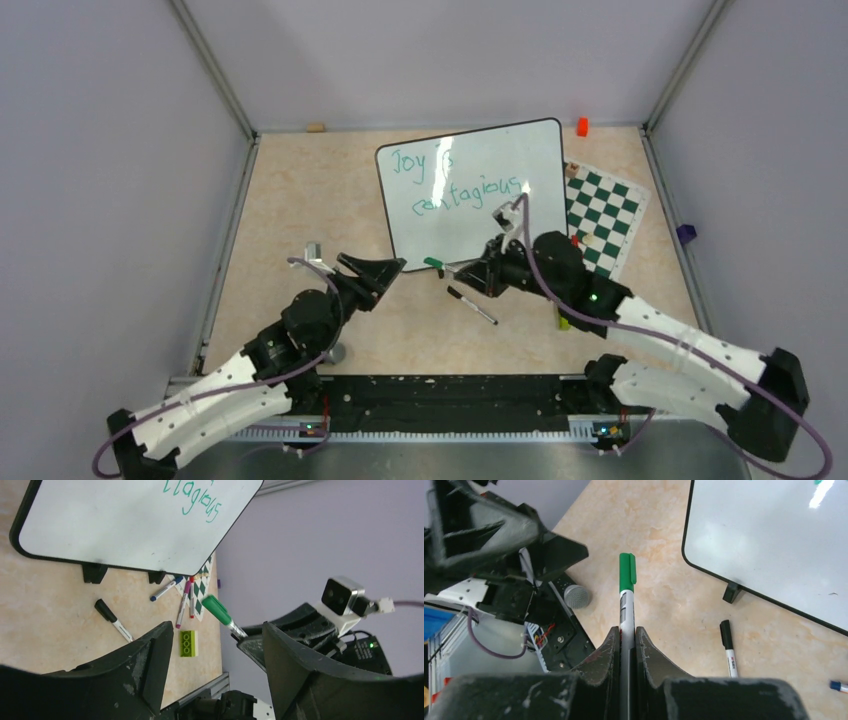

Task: Write a sentence on the whiteboard
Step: Insert the whiteboard marker without the cap into the pen cap, then put down the whiteboard marker at the center of the board.

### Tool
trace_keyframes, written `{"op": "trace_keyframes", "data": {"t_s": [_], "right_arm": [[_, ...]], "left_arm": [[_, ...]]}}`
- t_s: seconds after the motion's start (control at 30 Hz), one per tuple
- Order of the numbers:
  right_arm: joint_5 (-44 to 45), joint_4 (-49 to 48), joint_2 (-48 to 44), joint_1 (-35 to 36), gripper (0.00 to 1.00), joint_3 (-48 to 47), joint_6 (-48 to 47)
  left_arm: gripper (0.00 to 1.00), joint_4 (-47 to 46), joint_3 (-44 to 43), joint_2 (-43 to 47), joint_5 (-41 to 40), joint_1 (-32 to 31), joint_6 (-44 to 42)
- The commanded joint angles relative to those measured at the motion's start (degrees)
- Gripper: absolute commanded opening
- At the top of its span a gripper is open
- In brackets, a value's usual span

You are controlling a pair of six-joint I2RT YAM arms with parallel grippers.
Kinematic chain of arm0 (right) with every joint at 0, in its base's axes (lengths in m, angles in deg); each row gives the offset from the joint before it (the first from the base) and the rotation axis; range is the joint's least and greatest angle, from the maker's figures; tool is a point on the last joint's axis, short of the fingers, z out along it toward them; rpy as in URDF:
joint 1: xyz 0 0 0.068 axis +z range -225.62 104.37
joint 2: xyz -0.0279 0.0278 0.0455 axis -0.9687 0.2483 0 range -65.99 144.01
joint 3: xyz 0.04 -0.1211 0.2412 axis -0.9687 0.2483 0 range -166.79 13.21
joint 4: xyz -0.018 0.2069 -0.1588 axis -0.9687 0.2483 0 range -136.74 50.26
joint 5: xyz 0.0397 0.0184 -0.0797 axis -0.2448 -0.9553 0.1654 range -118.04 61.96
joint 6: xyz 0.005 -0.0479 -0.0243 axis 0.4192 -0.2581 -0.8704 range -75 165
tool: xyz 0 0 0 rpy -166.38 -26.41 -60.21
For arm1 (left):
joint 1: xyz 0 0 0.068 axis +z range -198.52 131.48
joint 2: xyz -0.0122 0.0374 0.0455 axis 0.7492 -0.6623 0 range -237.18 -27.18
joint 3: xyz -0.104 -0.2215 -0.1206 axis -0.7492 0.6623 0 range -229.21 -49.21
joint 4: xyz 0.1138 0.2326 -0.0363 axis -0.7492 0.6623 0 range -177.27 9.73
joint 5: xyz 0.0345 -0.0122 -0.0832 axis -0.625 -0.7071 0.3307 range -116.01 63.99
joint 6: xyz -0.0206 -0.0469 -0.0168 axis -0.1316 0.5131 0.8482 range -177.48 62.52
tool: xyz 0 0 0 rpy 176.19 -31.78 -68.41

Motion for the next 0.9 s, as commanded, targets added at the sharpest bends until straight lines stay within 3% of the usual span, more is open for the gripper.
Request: {"op": "trace_keyframes", "data": {"t_s": [0.0, 0.17, 0.33, 0.53, 0.87], "right_arm": [[-2.16, 0.23, -14.96, -1.78, 0.0, 8.74, -1.75], [-4.22, -7.37, -28.63, -1.98, 0.0, 22.18, 1.33], [-4.57, -15.42, -39.64, -2.02, 0.0, 33.53, 4.6], [-0.16, -8.55, -52.14, -2.01, 0.0, 36.94, 3.08], [0.24, -5.44, -51.08, -2.03, 0.0, 35.2, 1.58]], "left_arm": [[0.7, -2.22, 0.37, 0.7, 11.54, 6.91, -6.47], [0.75, -17.68, 4.57, -5.19, 26.43, 12.24, -3.78], [0.77, -31.44, 6.48, -13.49, 32.15, 12.24, 2.81], [0.71, -35.91, 3.31, -23.62, 34.44, 9.29, 6.23], [0.69, -35.0, 0.78, -26.74, 30.13, 5.23, 6.71]]}}
